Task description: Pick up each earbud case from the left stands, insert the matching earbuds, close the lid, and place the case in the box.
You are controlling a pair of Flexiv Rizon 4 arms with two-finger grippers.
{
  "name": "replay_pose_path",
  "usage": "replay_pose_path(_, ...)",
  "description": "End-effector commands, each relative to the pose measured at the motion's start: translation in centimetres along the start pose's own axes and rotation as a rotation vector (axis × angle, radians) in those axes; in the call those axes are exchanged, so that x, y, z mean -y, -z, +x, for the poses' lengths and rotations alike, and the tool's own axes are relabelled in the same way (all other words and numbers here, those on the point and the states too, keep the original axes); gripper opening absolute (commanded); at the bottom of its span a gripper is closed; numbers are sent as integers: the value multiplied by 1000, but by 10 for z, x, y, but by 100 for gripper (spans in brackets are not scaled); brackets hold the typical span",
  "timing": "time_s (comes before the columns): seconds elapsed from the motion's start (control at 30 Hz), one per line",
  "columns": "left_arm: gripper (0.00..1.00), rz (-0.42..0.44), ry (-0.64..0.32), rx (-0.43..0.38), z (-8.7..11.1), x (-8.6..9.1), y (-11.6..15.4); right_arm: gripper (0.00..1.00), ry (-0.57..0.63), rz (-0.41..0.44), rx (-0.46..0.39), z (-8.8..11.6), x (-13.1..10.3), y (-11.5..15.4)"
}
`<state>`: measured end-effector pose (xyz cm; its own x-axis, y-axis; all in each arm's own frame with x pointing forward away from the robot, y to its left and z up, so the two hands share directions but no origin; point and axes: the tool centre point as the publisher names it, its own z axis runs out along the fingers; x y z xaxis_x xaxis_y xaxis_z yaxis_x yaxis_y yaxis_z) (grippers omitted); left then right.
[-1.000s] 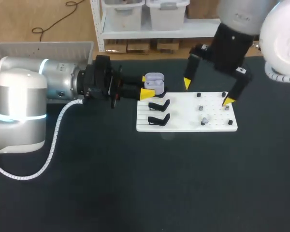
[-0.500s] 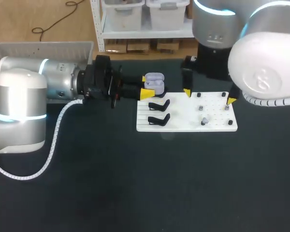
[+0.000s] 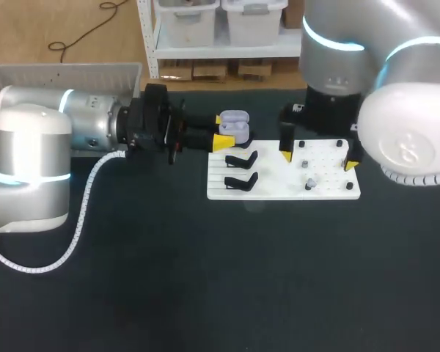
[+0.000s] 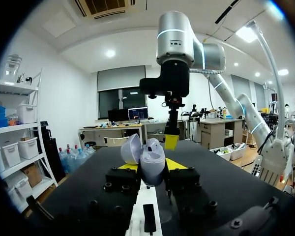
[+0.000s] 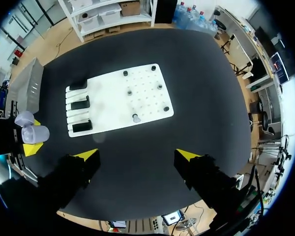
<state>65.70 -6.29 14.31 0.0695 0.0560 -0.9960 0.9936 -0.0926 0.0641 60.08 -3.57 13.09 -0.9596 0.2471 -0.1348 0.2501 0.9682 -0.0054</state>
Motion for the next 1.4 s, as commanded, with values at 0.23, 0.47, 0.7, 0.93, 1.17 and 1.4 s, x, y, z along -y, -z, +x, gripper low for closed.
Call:
replay_pose_path(0.23, 0, -4, -2, 0, 0, 1, 0, 80, 4, -4, 47, -11, 8, -26)
replay_pose_path(0.47, 0, -4, -2, 0, 0, 1, 0, 50, 45, -31, 75, -22, 12, -41)
replay_pose_path(0.7, 0, -4, -2, 0, 0, 1, 0, 48, 127, -63, 87, -23, 10, -54)
replay_pose_path(0.93, 0, -4, -2, 0, 0, 1, 0, 49, 147, -89, 62, -24, 9, -70)
replay_pose_path(1.17, 0, -4, -2, 0, 0, 1, 0, 45, 159, -91, 30, -29, -2, -88)
replay_pose_path(1.4, 0, -4, -2, 0, 0, 1, 0, 43, 131, -60, 4, -30, -2, -104)
